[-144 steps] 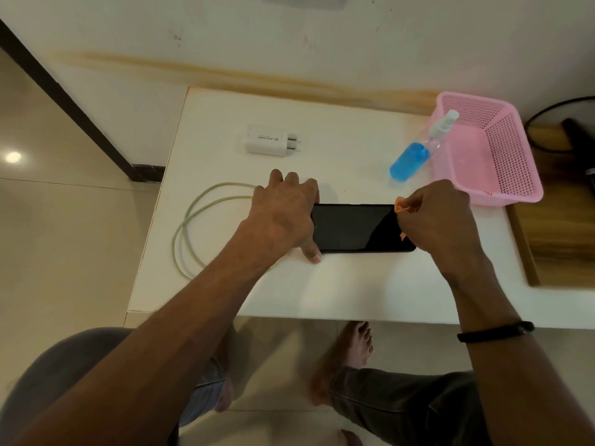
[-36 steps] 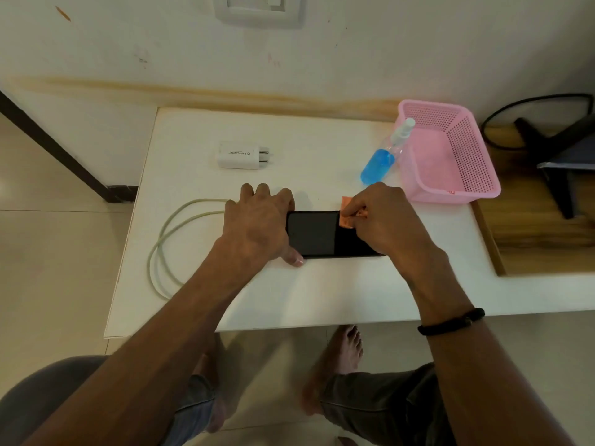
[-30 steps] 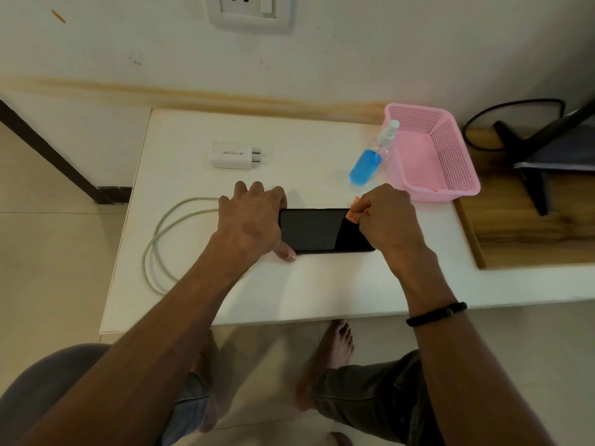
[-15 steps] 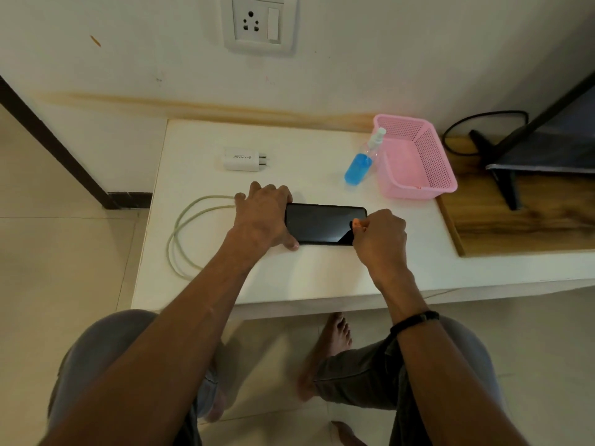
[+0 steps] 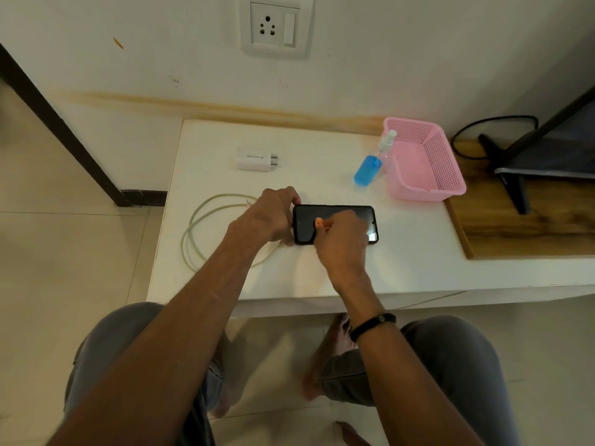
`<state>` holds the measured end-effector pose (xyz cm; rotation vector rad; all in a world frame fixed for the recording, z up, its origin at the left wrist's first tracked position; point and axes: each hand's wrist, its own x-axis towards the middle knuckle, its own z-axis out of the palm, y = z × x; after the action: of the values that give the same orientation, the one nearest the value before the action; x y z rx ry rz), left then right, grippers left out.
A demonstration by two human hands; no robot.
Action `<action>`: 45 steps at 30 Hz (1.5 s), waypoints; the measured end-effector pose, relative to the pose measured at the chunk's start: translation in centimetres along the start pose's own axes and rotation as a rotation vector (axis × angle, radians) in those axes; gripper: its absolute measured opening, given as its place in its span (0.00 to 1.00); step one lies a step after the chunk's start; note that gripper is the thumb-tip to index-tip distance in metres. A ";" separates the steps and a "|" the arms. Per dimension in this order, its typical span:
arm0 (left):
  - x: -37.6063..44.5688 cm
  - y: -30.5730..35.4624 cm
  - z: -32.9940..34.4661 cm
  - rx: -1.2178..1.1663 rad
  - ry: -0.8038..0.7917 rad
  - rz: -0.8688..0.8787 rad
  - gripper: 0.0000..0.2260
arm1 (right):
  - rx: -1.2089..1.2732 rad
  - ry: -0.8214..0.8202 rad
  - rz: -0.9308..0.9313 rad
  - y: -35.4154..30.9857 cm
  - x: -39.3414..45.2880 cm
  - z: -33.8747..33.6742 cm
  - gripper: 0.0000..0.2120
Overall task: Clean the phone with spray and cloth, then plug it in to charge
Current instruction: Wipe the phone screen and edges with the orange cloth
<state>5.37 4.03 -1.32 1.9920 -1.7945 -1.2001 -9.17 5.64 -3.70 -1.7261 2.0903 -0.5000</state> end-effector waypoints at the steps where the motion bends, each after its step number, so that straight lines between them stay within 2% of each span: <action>1: 0.0 0.0 0.0 -0.006 0.005 -0.004 0.34 | -0.001 -0.006 -0.010 -0.5 -0.2 0.3 0.12; 6: 0.1 -0.3 -0.5 -0.041 0.010 -0.019 0.26 | 0.031 -0.084 -0.064 -2.7 -1.2 1.7 0.08; 9: 0.1 -0.2 -0.7 -0.008 0.009 -0.038 0.23 | 0.135 -0.157 -0.104 -3.2 -1.4 1.9 0.06; 11: 0.2 -0.1 -0.7 0.010 0.001 -0.034 0.21 | 0.382 -0.255 -0.046 -2.7 -1.2 0.9 0.06; 14: 0.2 0.0 -0.7 0.011 0.016 -0.038 0.15 | 1.143 -0.435 0.204 -1.3 -0.1 -2.1 0.05; 15: 0.2 0.0 -0.7 -0.007 0.016 -0.051 0.17 | 1.300 -0.417 0.244 -0.6 0.7 -3.1 0.06; 16: 0.2 0.0 -0.6 -0.018 0.013 -0.067 0.19 | 1.334 -0.370 0.242 0.3 1.4 -4.1 0.06; 18: 0.2 0.1 -0.5 -0.022 0.012 -0.092 0.20 | 1.119 -0.218 0.159 2.1 3.0 -6.1 0.06; 21: 0.3 0.5 -0.5 -0.013 0.038 -0.119 0.19 | 0.467 0.091 0.008 4.2 4.7 -7.4 0.10; 22: 0.3 0.6 -0.4 -0.016 0.048 -0.127 0.20 | 0.293 0.142 -0.027 4.6 5.1 -7.2 0.11; 26: 0.0 1.0 -0.4 -0.044 0.058 -0.159 0.18 | -0.029 0.020 0.011 5.2 6.2 -4.0 0.12; 32: 0.5 0.3 -0.3 -0.292 0.046 -0.218 0.12 | -0.101 0.017 0.015 1.9 5.6 -1.6 0.13; 39: 0.9 0.5 -0.5 -0.581 0.045 -0.325 0.12 | -0.014 -0.134 -0.019 -2.7 4.5 0.6 0.16; 45: 0.7 0.5 -0.8 -0.695 0.053 -0.354 0.15 | -0.074 -0.232 -0.212 -3.6 2.4 0.9 0.09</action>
<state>5.51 3.01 -0.77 1.8999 -0.8235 -1.5690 -6.03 2.56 -2.86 -1.9570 1.7963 -0.2679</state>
